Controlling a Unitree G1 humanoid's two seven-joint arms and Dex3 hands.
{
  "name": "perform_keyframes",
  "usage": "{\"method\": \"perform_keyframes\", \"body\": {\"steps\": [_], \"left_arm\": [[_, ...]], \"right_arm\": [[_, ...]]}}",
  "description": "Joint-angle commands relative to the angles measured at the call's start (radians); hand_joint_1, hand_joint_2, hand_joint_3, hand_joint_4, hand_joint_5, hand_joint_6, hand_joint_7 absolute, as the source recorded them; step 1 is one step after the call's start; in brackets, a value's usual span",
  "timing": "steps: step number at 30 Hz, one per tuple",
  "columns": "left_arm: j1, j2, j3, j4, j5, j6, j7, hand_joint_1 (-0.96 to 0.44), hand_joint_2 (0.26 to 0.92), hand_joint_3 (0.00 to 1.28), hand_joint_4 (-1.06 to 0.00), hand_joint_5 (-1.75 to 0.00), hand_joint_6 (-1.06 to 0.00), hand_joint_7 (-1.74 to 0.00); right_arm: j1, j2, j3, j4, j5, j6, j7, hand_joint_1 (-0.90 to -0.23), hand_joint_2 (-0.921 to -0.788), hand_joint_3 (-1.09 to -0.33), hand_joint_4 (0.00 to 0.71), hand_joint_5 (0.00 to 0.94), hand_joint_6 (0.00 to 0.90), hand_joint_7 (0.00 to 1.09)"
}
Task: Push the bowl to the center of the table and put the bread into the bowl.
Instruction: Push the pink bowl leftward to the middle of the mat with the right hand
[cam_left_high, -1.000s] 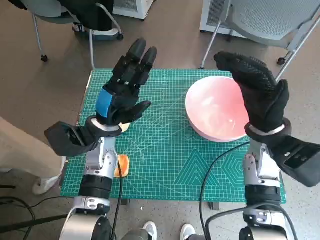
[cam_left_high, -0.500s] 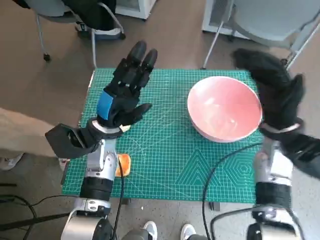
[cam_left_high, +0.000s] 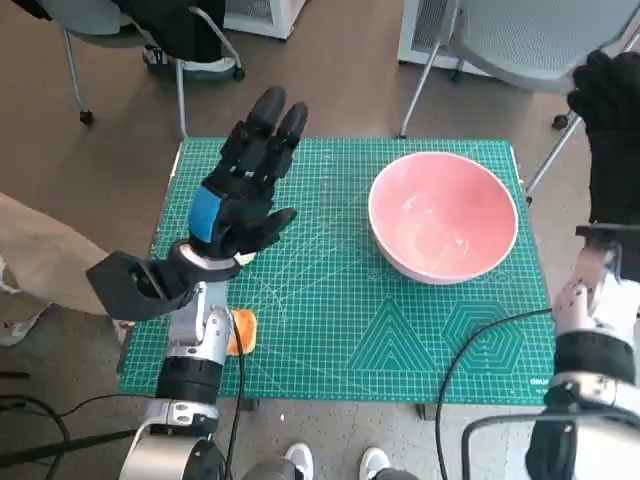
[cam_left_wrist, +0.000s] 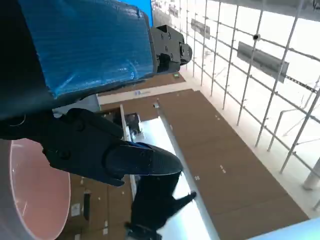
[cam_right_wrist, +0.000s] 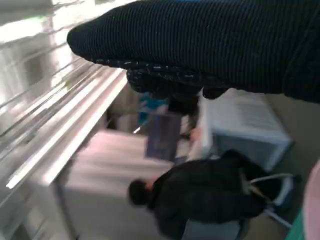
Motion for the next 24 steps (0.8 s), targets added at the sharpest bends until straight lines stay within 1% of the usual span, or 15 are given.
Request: {"method": "perform_keyframes", "body": {"steps": [1,5,7,9,11,12,19,22,24], "left_arm": [[0.01,0.011,0.014,0.004,-0.016,-0.01,-0.008,-0.61,0.921,0.21,-0.04,-0.01,-0.14,-0.09],[0.012,0.016,0.019,-0.005,-0.018,-0.004,-0.007,-0.61,0.921,0.21,-0.04,-0.01,-0.14,-0.09],[0.013,0.018,0.021,-0.004,-0.016,-0.007,-0.005,-0.61,0.921,0.21,-0.04,-0.01,-0.14,-0.09],[0.015,0.02,0.023,-0.004,-0.014,-0.01,-0.004,-0.61,0.921,0.21,-0.04,-0.01,-0.14,-0.09],[0.017,0.021,0.025,-0.005,-0.013,-0.012,-0.003,-0.6,0.921,0.21,-0.04,-0.01,-0.14,-0.09],[0.018,0.021,0.026,-0.005,-0.012,-0.012,-0.003,-0.6,0.921,0.21,-0.04,-0.01,-0.15,-0.09],[0.02,0.023,0.032,-0.01,-0.013,-0.009,0.004,-0.6,0.921,0.21,-0.05,-0.01,-0.16,-0.09],[0.022,0.024,0.033,-0.011,-0.012,-0.011,0.006,-0.59,0.921,0.21,-0.05,-0.01,-0.16,-0.09],[0.024,0.026,0.033,-0.014,-0.01,-0.013,0.01,-0.58,0.921,0.21,-0.05,-0.01,-0.16,-0.09]], "right_arm": [[-0.011,-0.012,-0.009,0.09,-0.024,0.059,-0.03,-0.657,-0.921,-0.771,0.2,0.0,0.125,0.36],[-0.016,-0.018,-0.012,0.131,-0.039,0.107,-0.053,-0.631,-0.921,-0.812,0.194,0.0,0.12,0.35],[-0.015,-0.019,-0.008,0.15,-0.051,0.137,-0.076,-0.62,-0.921,-0.829,0.192,0.0,0.119,0.35],[-0.014,-0.018,-0.005,0.159,-0.06,0.153,-0.091,-0.599,-0.921,-0.86,0.191,0.0,0.12,0.34],[-0.008,-0.014,-0.002,0.166,-0.071,0.169,-0.103,-0.591,-0.921,-0.876,0.191,0.001,0.122,0.34],[-0.005,-0.012,-0.002,0.17,-0.076,0.176,-0.109,-0.586,-0.921,-0.885,0.192,0.001,0.133,0.32],[0.011,0.004,-0.001,0.185,-0.096,0.225,-0.135,-0.571,-0.921,-0.898,0.192,0.0,0.158,0.27],[0.019,0.01,-0.006,0.191,-0.102,0.244,-0.14,-0.566,-0.921,-0.893,0.194,0.001,0.185,0.22],[0.027,0.014,-0.007,0.195,-0.107,0.254,-0.145,-0.567,-0.921,-0.892,0.196,0.001,0.192,0.21]]}}
